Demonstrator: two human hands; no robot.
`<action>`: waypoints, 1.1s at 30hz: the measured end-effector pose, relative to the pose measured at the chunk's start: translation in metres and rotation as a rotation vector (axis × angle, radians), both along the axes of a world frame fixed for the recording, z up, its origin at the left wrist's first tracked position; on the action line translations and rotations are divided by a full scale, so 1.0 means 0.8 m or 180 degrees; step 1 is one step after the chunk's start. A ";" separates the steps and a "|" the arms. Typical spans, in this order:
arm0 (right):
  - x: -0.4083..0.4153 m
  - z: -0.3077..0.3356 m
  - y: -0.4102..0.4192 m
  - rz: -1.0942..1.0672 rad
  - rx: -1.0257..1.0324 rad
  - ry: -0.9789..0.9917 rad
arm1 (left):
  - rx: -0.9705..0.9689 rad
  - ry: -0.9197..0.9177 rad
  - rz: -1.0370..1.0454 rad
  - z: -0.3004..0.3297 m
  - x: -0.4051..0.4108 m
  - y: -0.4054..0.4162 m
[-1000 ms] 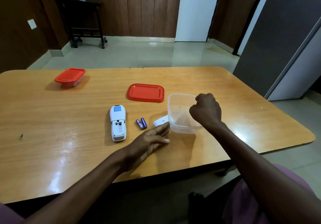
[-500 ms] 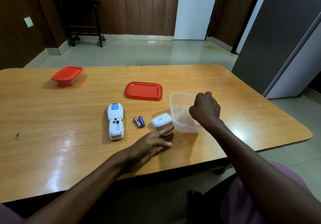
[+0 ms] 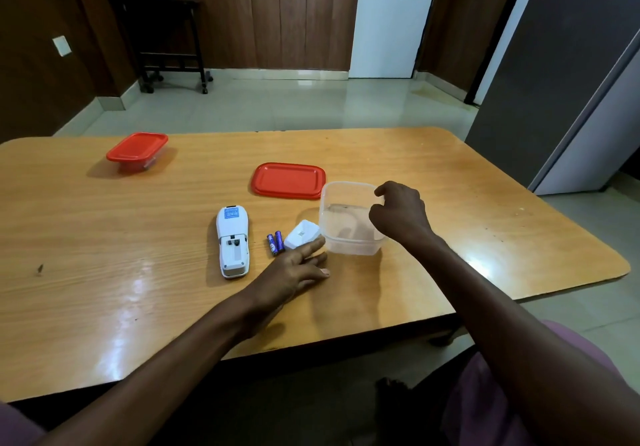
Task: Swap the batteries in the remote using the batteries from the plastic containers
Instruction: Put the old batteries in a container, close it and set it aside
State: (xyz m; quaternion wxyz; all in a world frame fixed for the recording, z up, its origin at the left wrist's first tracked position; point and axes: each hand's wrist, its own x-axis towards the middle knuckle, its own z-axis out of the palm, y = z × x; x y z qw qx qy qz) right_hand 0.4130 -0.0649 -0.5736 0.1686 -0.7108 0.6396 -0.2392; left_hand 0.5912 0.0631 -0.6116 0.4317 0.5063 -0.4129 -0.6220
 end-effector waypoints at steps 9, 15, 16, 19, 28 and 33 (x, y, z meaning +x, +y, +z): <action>0.049 0.002 0.019 0.0687 -0.1109 0.0476 | -0.0982 -0.2249 0.1317 0.015 0.048 0.002; 0.102 0.001 0.031 0.2360 -0.0918 0.0946 | -0.1107 -0.4087 0.0683 0.018 0.089 0.001; 0.111 -0.001 0.030 0.2504 -0.0827 0.1172 | -0.1109 -0.4307 0.0518 0.018 0.091 0.000; 0.129 -0.006 0.026 0.2706 -0.0542 0.1825 | -0.1285 -0.4674 0.0149 0.011 0.094 -0.004; 0.134 -0.002 0.015 0.2803 -0.0859 0.1298 | -0.1436 -0.3902 0.0706 0.012 0.095 -0.007; 0.094 0.023 0.004 0.2331 -0.0979 0.0772 | -0.1590 -0.3316 0.1046 0.030 0.079 -0.013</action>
